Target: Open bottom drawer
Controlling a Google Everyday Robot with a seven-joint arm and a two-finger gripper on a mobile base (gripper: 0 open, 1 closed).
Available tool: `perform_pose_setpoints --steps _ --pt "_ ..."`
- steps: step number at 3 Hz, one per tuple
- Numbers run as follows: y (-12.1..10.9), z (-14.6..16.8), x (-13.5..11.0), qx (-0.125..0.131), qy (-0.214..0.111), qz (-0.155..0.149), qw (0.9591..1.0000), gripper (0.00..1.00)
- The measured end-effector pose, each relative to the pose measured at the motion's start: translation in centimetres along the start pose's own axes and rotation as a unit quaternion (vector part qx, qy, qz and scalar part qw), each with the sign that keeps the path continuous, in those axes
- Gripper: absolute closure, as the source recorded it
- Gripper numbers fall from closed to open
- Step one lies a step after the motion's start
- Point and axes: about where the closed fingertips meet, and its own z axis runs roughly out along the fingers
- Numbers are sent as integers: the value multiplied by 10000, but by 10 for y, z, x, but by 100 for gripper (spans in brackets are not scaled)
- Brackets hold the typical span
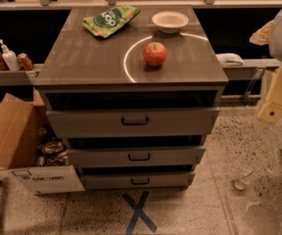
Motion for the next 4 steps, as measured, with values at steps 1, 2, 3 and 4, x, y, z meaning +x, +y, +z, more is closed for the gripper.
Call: perform_pose_setpoints --steps 1,2,3,4 --pt "0 -1 -1 10 -5 -8 10000 0" --pt "30 35 25 -292 -231 318 9988 0" --pt "30 35 25 -290 -233 317 9988 0" --pt "44 74 39 -466 -428 188 9978 0"
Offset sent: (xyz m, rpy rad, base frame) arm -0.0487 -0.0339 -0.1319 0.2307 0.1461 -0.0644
